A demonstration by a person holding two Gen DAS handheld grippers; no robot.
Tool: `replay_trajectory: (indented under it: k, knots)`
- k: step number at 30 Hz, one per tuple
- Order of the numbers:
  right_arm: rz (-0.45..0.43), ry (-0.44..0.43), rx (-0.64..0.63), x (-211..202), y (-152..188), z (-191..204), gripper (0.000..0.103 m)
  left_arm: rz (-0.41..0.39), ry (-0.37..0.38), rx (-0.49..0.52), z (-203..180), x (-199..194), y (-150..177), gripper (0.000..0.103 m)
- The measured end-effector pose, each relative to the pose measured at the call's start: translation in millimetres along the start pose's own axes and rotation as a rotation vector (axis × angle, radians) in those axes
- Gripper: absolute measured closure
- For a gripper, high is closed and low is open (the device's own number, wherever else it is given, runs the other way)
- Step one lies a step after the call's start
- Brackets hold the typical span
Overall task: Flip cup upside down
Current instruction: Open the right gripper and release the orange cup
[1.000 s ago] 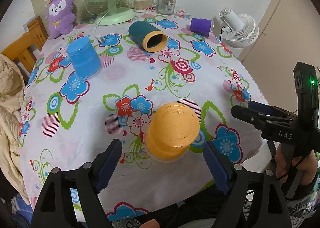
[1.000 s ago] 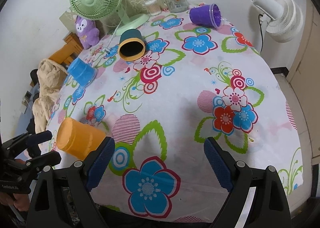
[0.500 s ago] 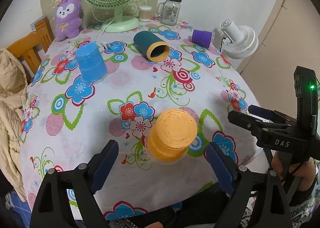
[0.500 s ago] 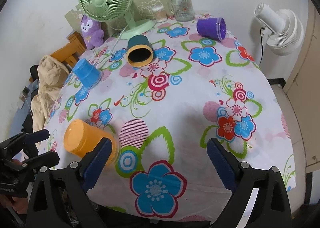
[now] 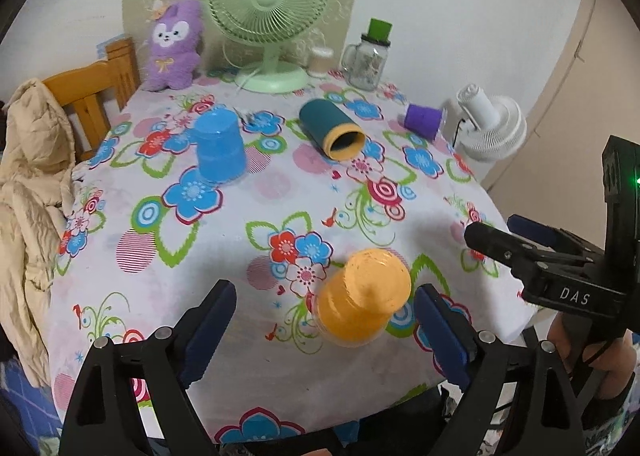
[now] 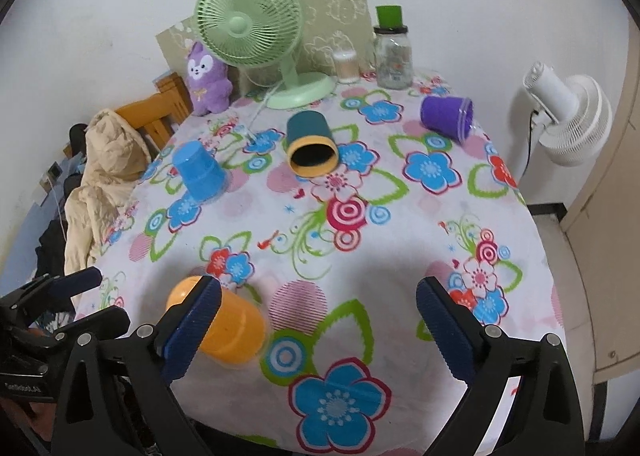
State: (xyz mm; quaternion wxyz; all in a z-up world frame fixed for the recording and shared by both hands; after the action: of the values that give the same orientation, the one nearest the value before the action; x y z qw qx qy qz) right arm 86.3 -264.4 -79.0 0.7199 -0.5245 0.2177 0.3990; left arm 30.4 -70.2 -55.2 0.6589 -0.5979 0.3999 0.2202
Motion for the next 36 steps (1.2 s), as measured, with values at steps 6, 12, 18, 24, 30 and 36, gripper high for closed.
replay_trajectory:
  k: [6, 12, 18, 24, 30, 36]
  knots:
    - [-0.028, -0.003, -0.043, -7.0, -2.0, 17.5, 0.004, -0.030, -0.012, -0.021, 4.9, -7.4, -1.2, 0.011]
    - [-0.063, -0.013, -0.053, -17.8, -6.4, 27.6, 0.004, -0.074, -0.042, -0.029, 8.0, -17.3, -2.7, 0.011]
    - [-0.103, -0.026, -0.045, -27.3, -10.6, 33.7, 0.004, -0.137, -0.072, -0.071, 12.4, -25.2, -3.6, 0.011]
    - [-0.154, -0.046, -0.037, -36.1, -15.5, 41.4, 0.004, -0.180, -0.120, -0.070, 11.9, -27.4, -4.8, 0.011]
    - [-0.186, -0.043, -0.055, -41.3, -17.1, 51.7, 0.003, -0.238, -0.151, -0.111, 24.8, -35.7, -0.7, 0.011]
    - [-0.196, -0.046, -0.073, -40.6, -13.7, 65.4, 0.003, -0.300, -0.195, -0.108, 32.9, -45.0, 2.0, 0.008]
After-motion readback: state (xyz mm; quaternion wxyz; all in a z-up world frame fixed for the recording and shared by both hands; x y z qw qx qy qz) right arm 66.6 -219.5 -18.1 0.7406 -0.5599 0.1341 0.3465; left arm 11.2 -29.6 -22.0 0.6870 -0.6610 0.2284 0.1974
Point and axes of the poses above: each gripper's, at about its wrist camera, not at the fingertips, and x roughly the way its jaws point, z to its left, y to its underside, the point moved 3 cm from there along x, roughly the way its jaws point, and after that the axes turned 14 degrees about x, right-handed, at the moved point
